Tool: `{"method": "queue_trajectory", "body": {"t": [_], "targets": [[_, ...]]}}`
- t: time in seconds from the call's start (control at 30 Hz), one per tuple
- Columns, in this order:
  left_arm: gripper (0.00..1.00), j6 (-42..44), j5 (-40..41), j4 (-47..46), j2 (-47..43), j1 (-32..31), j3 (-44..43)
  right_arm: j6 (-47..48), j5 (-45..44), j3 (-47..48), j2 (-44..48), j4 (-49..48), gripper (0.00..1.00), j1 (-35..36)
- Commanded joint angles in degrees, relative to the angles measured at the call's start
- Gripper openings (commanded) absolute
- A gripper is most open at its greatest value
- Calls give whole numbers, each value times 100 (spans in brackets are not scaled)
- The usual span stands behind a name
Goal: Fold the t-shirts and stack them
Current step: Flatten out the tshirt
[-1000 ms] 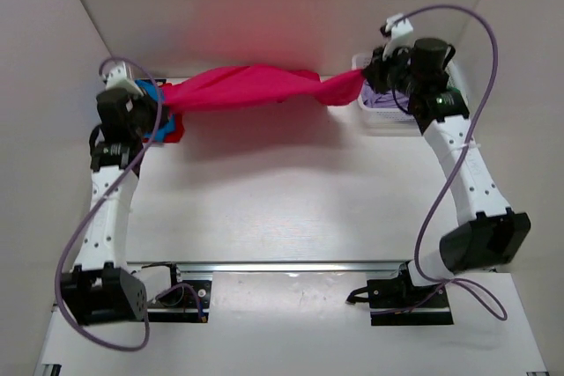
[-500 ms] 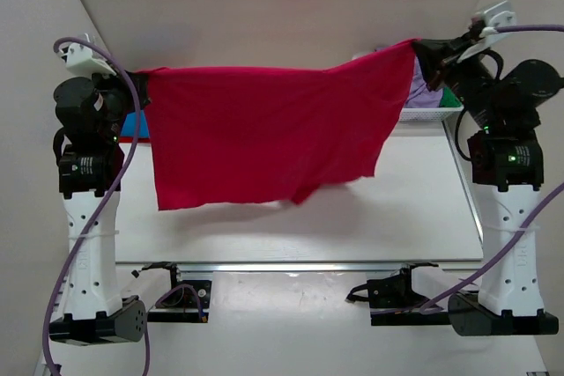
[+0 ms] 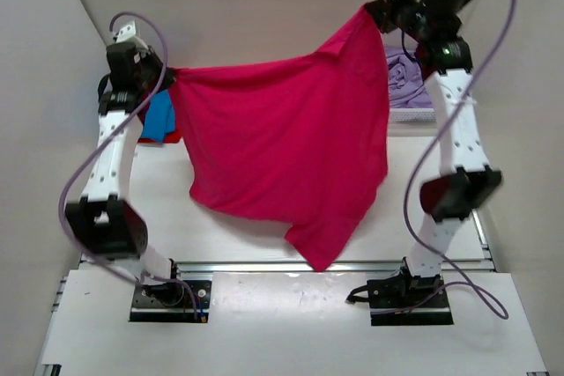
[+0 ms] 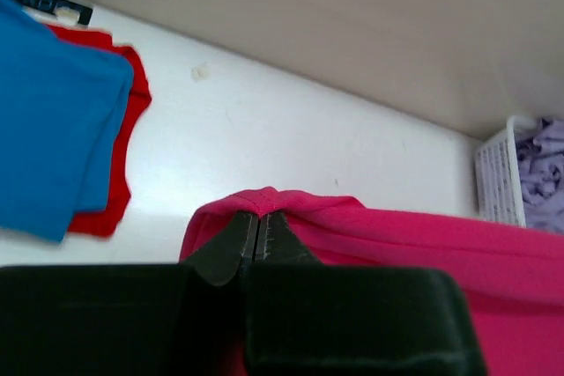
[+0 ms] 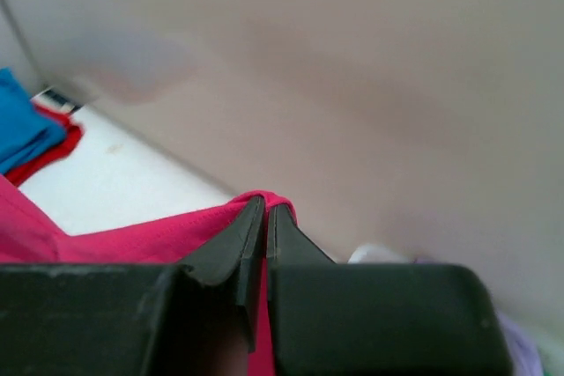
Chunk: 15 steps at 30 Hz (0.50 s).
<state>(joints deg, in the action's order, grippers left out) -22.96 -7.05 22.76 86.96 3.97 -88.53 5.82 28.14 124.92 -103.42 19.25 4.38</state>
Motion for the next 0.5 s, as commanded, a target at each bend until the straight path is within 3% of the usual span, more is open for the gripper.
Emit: {"method": "queue_trajectory", "body": {"t": [0.0, 0.1, 0.2, 0.27, 0.37, 0.47], "targets": [[0, -7, -156, -27, 557, 42, -1574, 200, -265, 2467, -905, 404, 0, 19], [0, 107, -130, 297, 918, 122, -2875, -1, -99, 1756, -356, -428, 0, -147], [0, 178, -253, 501, 990, 227, -3678, 50, -89, 2289, -302, -334, 0, -244], [0, 108, -271, 327, 745, 297, -3523, -125, 77, 2107, -93, -456, 0, -429], [0, 46, -175, -261, 68, 245, -2373, -152, 148, 1528, 207, -387, 0, -569], [0, -94, -261, -658, -416, 166, -1064, -64, 201, 377, 594, -369, 0, -579]]}}
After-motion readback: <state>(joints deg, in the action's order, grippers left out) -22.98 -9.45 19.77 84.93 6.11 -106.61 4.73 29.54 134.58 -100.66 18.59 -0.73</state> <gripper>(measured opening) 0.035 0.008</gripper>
